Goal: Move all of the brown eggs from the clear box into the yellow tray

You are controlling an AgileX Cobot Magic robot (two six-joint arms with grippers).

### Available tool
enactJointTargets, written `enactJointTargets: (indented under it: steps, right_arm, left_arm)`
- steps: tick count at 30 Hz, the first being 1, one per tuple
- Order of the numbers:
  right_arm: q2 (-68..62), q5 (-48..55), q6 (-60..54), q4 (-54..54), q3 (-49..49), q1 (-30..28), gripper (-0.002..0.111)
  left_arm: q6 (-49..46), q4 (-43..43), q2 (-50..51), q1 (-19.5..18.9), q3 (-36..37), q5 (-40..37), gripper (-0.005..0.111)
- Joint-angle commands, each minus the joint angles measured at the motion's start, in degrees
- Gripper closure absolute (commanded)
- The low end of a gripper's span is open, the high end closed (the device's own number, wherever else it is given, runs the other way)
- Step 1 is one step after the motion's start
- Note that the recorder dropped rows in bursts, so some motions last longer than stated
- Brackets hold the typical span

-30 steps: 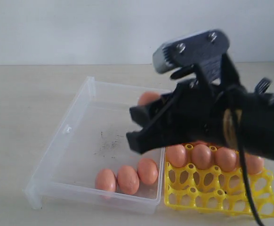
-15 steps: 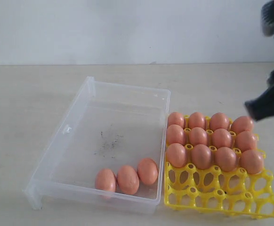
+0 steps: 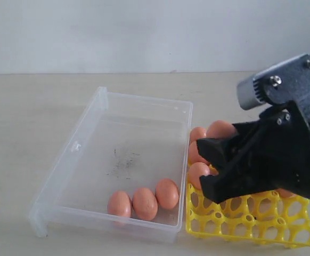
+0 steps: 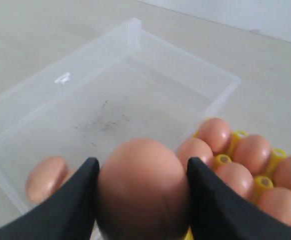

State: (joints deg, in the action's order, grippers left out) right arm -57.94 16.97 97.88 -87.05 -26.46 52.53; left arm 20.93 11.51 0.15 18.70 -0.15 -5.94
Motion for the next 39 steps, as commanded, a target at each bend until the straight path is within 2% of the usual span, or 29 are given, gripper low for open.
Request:
enactJointTargets:
  steps: [1, 9, 13, 16, 18, 21, 23, 27, 31, 33, 39]
  right_arm:
    - [0.0, 10.7, 22.0, -12.9, 7.2, 0.0, 0.108]
    - [0.0, 4.8, 21.6, -12.9, 9.4, 0.0, 0.108]
    - [0.0, 7.5, 10.9, -12.8, 4.7, 0.0, 0.108]
    - [0.0, 16.7, -8.2, 0.7, -2.3, 0.0, 0.108]
    - [-0.1, 29.1, -27.5, 13.7, -9.7, 0.0, 0.108]
    - [-0.9, 50.3, -49.1, 25.9, -18.7, 0.0, 0.108]
    - [-1.5, 53.0, -59.6, 33.7, -22.6, -0.2, 0.108]
    - [-1.0, 53.0, -72.0, 55.6, -24.0, -0.7, 0.108]
    - [-1.0, 32.7, -87.8, 75.2, -21.1, -0.7, 0.108]
    - [-1.0, 17.2, -91.8, 81.5, -18.4, -0.7, 0.108]
    - [-1.8, -28.9, -91.8, 82.3, -4.3, -0.7, 0.108]
  left_arm:
    - [0.5, -0.1, -0.2, 0.5, 0.1, 0.3, 0.103]
    - [0.5, -0.1, -0.2, 0.5, 0.1, 0.3, 0.103]
    - [0.5, -0.1, -0.2, 0.5, 0.1, 0.3, 0.103]
    - [0.5, -0.1, -0.2, 0.5, 0.1, 0.3, 0.103]
    - [0.5, -0.1, -0.2, 0.5, 0.1, 0.3, 0.103]
    - [0.5, -0.1, -0.2, 0.5, 0.1, 0.1, 0.103]
    - [0.5, -0.1, -0.2, 0.5, 0.1, 0.1, 0.103]
    - [0.5, -0.1, -0.2, 0.5, 0.1, 0.1, 0.103]
    - [0.5, -0.1, -0.2, 0.5, 0.1, 0.1, 0.103]
    - [0.5, -0.1, -0.2, 0.5, 0.1, 0.1, 0.103]
    - [0.5, -0.1, -0.2, 0.5, 0.1, 0.1, 0.103]
